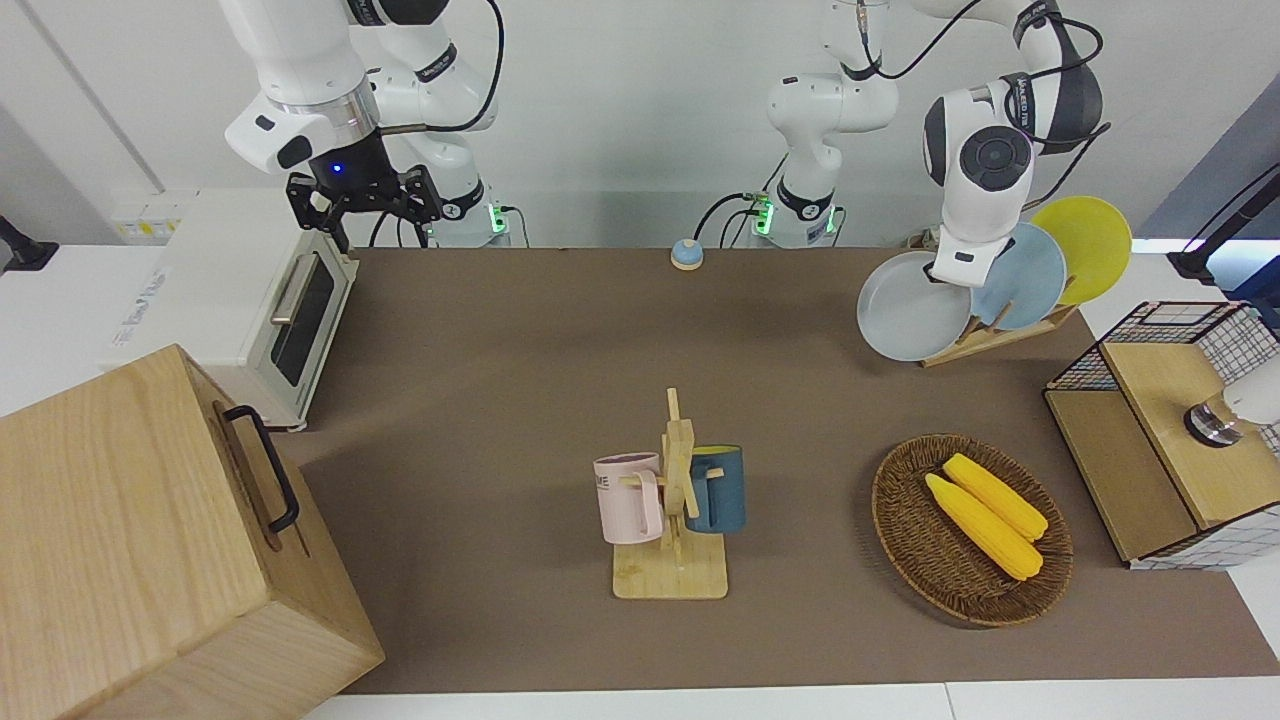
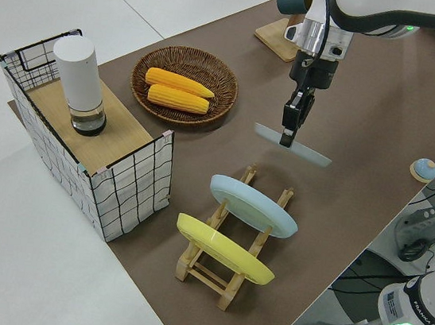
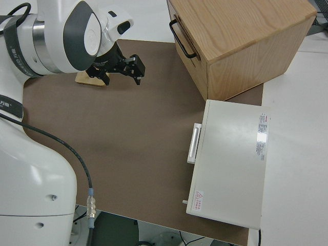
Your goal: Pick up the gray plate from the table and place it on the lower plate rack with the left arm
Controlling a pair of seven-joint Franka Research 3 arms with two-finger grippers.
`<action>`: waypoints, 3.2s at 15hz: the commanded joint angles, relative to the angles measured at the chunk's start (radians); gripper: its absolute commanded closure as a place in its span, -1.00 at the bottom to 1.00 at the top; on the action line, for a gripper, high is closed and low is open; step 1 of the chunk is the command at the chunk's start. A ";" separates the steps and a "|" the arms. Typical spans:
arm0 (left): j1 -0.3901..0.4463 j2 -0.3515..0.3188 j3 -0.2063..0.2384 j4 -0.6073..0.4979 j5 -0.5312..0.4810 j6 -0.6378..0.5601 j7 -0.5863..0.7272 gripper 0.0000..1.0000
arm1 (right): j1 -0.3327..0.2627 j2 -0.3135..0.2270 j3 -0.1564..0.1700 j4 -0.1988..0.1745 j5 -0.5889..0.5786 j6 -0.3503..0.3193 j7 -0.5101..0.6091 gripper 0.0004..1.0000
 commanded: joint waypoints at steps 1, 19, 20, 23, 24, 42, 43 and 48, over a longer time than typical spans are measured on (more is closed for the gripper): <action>-0.012 -0.001 -0.023 0.018 0.142 -0.093 -0.013 1.00 | -0.019 -0.003 0.017 0.009 -0.001 -0.013 0.012 -0.97; -0.015 0.097 -0.097 -0.035 0.385 -0.165 -0.208 1.00 | -0.020 -0.003 0.017 0.009 -0.001 -0.014 0.012 -0.97; -0.015 0.105 -0.101 -0.035 0.384 -0.165 -0.216 0.92 | -0.019 -0.001 0.016 0.009 -0.001 -0.014 0.012 -0.97; -0.014 0.107 -0.103 -0.028 0.365 -0.163 -0.193 -0.69 | -0.020 -0.003 0.017 0.009 -0.001 -0.014 0.012 -0.97; -0.014 0.105 -0.101 -0.022 0.339 -0.162 -0.176 -0.88 | -0.020 -0.003 0.017 0.009 -0.001 -0.014 0.012 -0.97; 0.000 0.045 0.102 0.380 -0.388 -0.197 0.258 -0.98 | -0.020 -0.001 0.017 0.009 -0.001 -0.014 0.012 -0.97; -0.002 0.042 0.112 0.389 -0.403 -0.199 0.319 -0.98 | -0.019 -0.001 0.017 0.009 -0.001 -0.014 0.012 -0.97; -0.011 0.048 0.104 0.400 -0.462 -0.200 0.343 -0.99 | -0.019 -0.001 0.017 0.009 -0.001 -0.014 0.012 -0.97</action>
